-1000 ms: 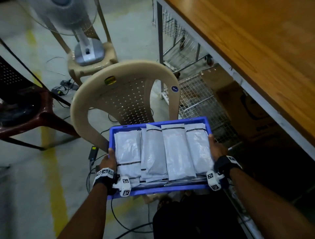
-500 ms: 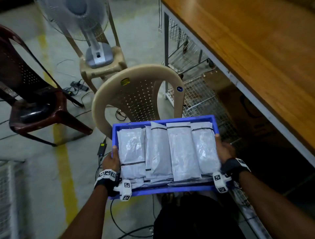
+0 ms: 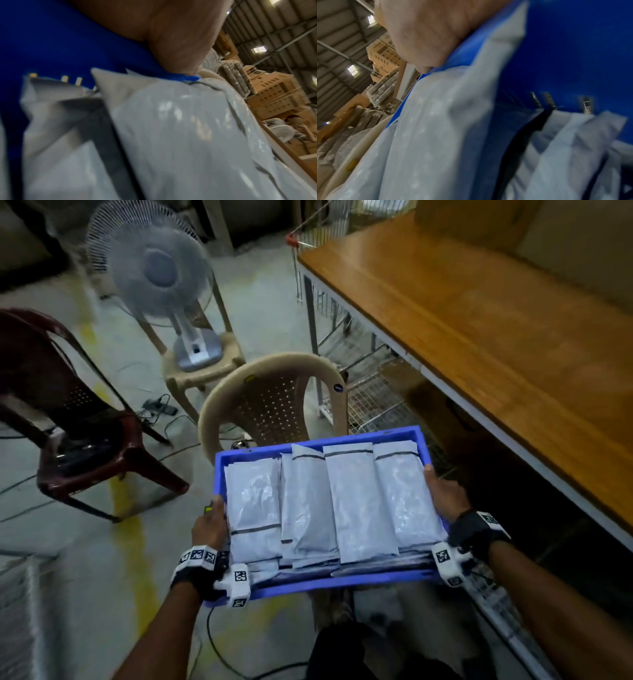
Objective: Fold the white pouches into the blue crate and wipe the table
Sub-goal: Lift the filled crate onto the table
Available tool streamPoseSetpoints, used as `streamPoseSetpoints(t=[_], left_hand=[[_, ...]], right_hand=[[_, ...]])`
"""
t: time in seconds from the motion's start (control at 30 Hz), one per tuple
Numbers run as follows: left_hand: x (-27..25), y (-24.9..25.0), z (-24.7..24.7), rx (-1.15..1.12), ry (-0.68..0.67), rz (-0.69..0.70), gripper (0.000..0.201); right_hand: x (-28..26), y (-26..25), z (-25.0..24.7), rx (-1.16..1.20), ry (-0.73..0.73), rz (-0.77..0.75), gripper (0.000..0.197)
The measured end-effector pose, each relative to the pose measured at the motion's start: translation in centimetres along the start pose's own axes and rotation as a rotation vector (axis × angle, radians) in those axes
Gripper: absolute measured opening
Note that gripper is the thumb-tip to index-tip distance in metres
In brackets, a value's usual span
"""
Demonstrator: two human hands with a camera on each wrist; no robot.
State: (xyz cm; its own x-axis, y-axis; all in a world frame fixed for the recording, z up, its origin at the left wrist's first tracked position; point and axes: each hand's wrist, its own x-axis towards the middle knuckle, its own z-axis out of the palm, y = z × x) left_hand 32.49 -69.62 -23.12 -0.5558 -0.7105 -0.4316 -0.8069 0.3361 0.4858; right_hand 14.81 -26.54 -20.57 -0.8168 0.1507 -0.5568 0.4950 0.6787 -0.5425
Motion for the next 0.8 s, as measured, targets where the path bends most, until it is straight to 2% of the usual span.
streamPoseSetpoints(t=[0.2,0.3,0.37,0.5,0.67,0.8], left_hand=[[-6.8,0.2,-4.1,-0.088,0.07,0.034,0.086],[-10.2,0.2,-6.4,-0.11,0.132,0.082,0.079],[-12.5,0.6,-8.3,-0.107,0.208,0.123,0.067],[-16.2,1.4,-11.6,-0.089,0.261,0.175,0.09],[-20.7,3.6,-14.8,-0.177,0.31,0.24,0.065],[-23.7,6.0,-16.4,-0.154,0.336,0.324,0.086]], right_hand=[[-4.4,1.3,-3.1,0.084,0.001,-0.106,0.076],[-7.3,1.7,-4.9,0.116,0.017,-0.208,0.077],[-9.1,1.6,-6.3,0.13,0.018,-0.257,0.074],[-12.2,1.5,-9.1,0.14,0.041,-0.321,0.078],[-15.7,1.3,-12.9,0.207,0.123,-0.47,0.081],[-17.3,1.8,-16.6,0.252,0.247,-0.601,0.065]])
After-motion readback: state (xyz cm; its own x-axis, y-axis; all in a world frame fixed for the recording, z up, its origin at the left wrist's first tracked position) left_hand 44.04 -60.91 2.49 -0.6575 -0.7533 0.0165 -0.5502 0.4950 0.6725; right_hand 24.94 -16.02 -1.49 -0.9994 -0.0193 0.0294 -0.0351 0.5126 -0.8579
